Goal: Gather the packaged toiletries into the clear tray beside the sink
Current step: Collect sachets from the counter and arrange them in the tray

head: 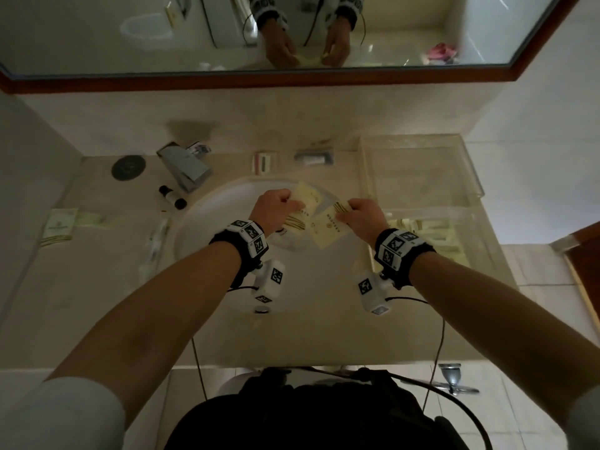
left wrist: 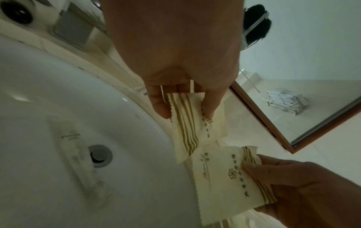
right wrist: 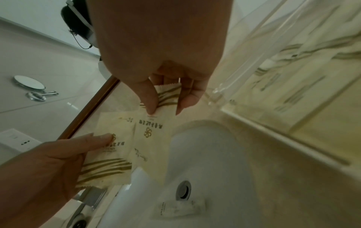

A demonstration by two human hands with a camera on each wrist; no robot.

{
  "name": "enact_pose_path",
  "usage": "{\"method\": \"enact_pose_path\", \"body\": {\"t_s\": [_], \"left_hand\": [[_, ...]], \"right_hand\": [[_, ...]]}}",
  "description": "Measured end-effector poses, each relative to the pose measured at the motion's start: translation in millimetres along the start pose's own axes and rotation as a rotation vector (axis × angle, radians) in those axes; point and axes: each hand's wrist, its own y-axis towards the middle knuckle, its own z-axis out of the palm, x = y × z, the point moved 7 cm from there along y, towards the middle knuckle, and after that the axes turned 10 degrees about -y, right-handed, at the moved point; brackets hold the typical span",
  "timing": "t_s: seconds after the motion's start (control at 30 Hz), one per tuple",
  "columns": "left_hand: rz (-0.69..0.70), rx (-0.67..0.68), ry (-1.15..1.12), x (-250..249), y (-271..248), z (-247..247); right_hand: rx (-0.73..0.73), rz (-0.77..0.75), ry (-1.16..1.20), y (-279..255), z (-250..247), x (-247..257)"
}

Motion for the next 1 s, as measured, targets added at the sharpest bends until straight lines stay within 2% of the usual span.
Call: {"method": "enact_pose_path", "body": {"t_s": [0.4,0.73,1.0], "left_hand": [[0.095,0.032,0.075,-44.3,2.7,100.0],[0.117,0.086,0.139,-58.5,8.1,158.6],[0.109,0.137,0.151,-67.0,16.2,182.0]], "right_hand": [[-0.139,0.053,0.051,-7.3,-99.7,-86.9],[-0.098,0.092,0.063,-1.3,-145.1,-135.6],[-0.07,0.106,-0.178,1.1,-162.3,-160.8]]}}
